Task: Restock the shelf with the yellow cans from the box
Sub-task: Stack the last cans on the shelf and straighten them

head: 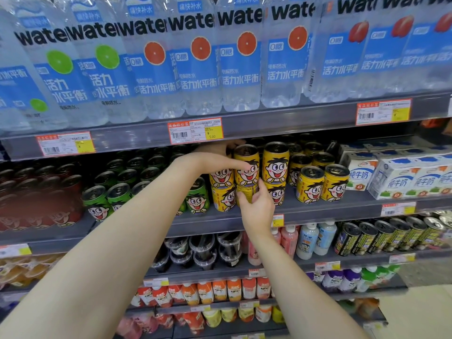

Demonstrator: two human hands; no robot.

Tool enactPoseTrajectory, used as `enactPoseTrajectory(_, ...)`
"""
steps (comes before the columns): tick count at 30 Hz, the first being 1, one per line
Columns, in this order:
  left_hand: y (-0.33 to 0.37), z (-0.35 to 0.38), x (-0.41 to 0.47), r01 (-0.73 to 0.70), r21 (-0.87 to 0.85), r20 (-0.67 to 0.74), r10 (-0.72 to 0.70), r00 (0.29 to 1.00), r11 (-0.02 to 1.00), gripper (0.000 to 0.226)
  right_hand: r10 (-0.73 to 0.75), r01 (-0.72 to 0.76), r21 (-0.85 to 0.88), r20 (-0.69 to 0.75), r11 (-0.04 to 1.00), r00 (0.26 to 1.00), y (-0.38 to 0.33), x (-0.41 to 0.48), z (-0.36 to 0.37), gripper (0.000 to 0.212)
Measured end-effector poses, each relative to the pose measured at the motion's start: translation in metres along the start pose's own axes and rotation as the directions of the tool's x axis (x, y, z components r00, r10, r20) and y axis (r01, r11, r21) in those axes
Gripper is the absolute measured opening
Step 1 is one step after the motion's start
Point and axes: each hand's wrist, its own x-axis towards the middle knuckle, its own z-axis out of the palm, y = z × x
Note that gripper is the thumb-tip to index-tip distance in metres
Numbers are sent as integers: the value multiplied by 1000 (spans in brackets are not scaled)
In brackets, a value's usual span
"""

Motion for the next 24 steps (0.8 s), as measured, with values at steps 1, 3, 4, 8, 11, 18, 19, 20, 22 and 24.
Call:
enactPoseTrajectory(1, -1, 0, 0, 2, 6, -4, -2, 1000, 1000, 74, 15, -15, 26, 0, 1000, 1000, 0, 0, -1, 75)
enactPoseTrajectory(3, -2, 1, 0, 0, 10, -18, 0, 1000, 1000, 75, 22, -22, 60, -9, 998, 1000, 0, 0, -3, 74)
enactPoseTrajectory(4, -3, 1, 0, -3, 10, -25, 4, 1000, 1000, 75, 22, -21, 64, -15, 998, 1000, -1, 0, -4, 74)
enactPoseTrajectory(8, -4, 4, 1, 1, 29, -53, 1, 999, 1000, 80, 43, -41, 30, -52, 999, 998, -5, -2, -3, 72)
enactPoseTrajectory(11, -4, 5, 2, -3, 35, -53, 5, 999, 999, 80, 11, -11, 5, -15, 1000, 1000, -6, 2, -6, 72)
enactPoseTrajectory(18, -10, 8, 5, 1, 0, -59, -1, 998, 1000, 85, -39, 41, -25, 58, 999, 998, -4, 5, -9, 78)
enactPoseTrajectory(19, -10, 8, 4, -6, 2, -57, 6, 998, 1000, 82, -33, 33, -12, 68, 999, 997, -4, 5, -9, 79)
enactPoseTrajectory(20, -10, 7, 3, -14, 11, -58, 14, 998, 1000, 79, -26, 26, -2, 73, 1000, 997, -3, 5, -8, 78)
enactPoseTrajectory(22, -10, 6, 2, -24, 38, -74, 27, 997, 999, 72, -15, 14, 12, 66, 1000, 998, -1, 5, -9, 75)
enactPoseTrajectory(24, -10, 6, 2, -36, 47, -86, 40, 995, 998, 69, -2, 1, 24, 44, 1000, 999, -1, 5, -9, 73)
